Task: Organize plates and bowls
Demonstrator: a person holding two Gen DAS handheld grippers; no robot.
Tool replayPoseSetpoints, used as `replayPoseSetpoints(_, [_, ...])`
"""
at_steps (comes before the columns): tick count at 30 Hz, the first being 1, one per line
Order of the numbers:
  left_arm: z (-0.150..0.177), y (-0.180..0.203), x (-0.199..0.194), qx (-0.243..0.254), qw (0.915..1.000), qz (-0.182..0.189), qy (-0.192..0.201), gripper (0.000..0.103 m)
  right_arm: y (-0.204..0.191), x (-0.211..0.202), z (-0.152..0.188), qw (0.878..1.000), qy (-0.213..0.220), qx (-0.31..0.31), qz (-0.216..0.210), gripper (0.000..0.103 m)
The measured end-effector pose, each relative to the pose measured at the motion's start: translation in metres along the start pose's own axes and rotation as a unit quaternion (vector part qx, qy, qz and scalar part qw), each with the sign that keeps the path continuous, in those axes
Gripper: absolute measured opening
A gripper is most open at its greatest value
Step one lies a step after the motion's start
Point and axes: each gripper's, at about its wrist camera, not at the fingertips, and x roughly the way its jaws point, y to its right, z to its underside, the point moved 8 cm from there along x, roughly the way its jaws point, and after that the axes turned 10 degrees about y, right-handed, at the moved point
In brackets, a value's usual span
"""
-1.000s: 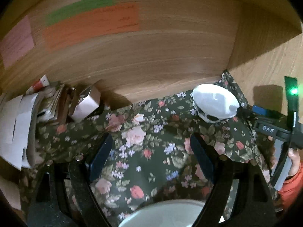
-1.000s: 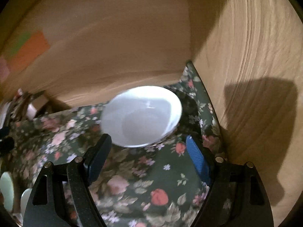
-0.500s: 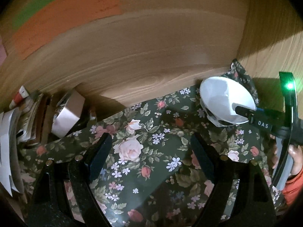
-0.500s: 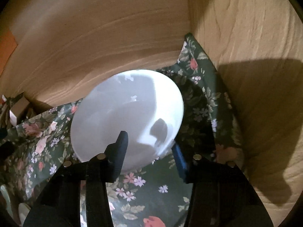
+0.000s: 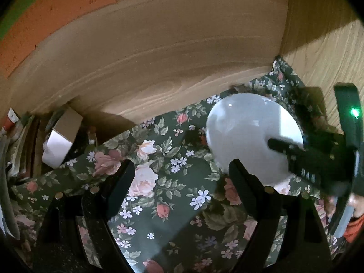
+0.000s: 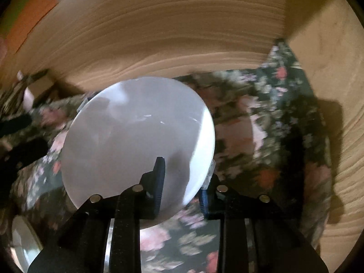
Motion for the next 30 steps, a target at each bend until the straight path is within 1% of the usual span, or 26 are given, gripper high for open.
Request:
replayPoseSetpoints(5, [0.014, -0.003, 0.01, -0.003, 0.9995, -0.005, -0.03, 0.085, -0.022, -0.011, 0.013, 0.999, -0.013, -0.01, -0.038, 0.024])
replayPoseSetpoints(7, [0.021, -0.004, 0.015, -0.007, 0.9989, -0.002, -0.046, 0.083, -0.028, -0.015, 0.018, 0.999, -0.018, -0.012, -0.05, 0.024])
replayPoseSetpoints(9, [0.025, -0.004, 0.018, -0.014, 0.9984, 0.002, -0.056, 0.077, -0.033, -0.013, 0.02, 0.998, -0.024, -0.01, -0.057, 0.025])
replayPoseSetpoints(11, [0.029, -0.003, 0.02, -0.02, 0.9975, 0.008, -0.067, 0.068, -0.03, -0.016, 0.021, 0.998, -0.024, 0.0, -0.061, 0.025])
replayPoseSetpoints(15, [0.033, 0.001, 0.023, -0.027, 0.9962, 0.023, -0.079, 0.061, -0.02, -0.028, 0.015, 0.998, -0.012, 0.018, -0.062, 0.026])
replayPoseSetpoints(17, [0.035, 0.004, 0.025, -0.024, 0.9959, 0.028, -0.083, 0.053, -0.017, -0.029, 0.011, 0.998, -0.008, 0.022, -0.06, 0.026])
replayPoseSetpoints(18, [0.036, 0.007, 0.025, -0.023, 0.9956, 0.031, -0.085, 0.052, -0.015, -0.03, 0.011, 0.998, -0.009, 0.024, -0.061, 0.026])
replayPoseSetpoints(19, [0.037, 0.008, 0.026, -0.022, 0.9954, 0.034, -0.087, 0.047, -0.009, -0.034, 0.014, 0.998, -0.01, 0.026, -0.061, 0.026])
replayPoseSetpoints(20, [0.038, 0.01, 0.028, -0.023, 0.9951, 0.037, -0.089, 0.041, -0.01, -0.032, 0.013, 0.998, -0.011, 0.026, -0.061, 0.026])
replayPoseSetpoints(21, [0.039, 0.011, 0.029, -0.023, 0.9948, 0.04, -0.091, 0.039, -0.011, -0.031, 0.014, 0.998, -0.013, 0.027, -0.061, 0.026])
replayPoseSetpoints(23, [0.042, 0.014, 0.031, -0.024, 0.994, 0.049, -0.094, 0.029, -0.016, -0.023, 0.015, 0.997, -0.017, 0.03, -0.064, 0.026])
replayPoseSetpoints(26, [0.043, 0.015, 0.034, -0.022, 0.9943, 0.046, -0.094, 0.024, -0.025, -0.013, 0.014, 0.997, -0.019, 0.032, -0.067, 0.027])
replayPoseSetpoints(30, [0.043, 0.017, 0.035, -0.013, 0.9952, 0.041, -0.087, 0.023, -0.03, -0.011, 0.012, 0.997, -0.016, 0.035, -0.06, 0.027])
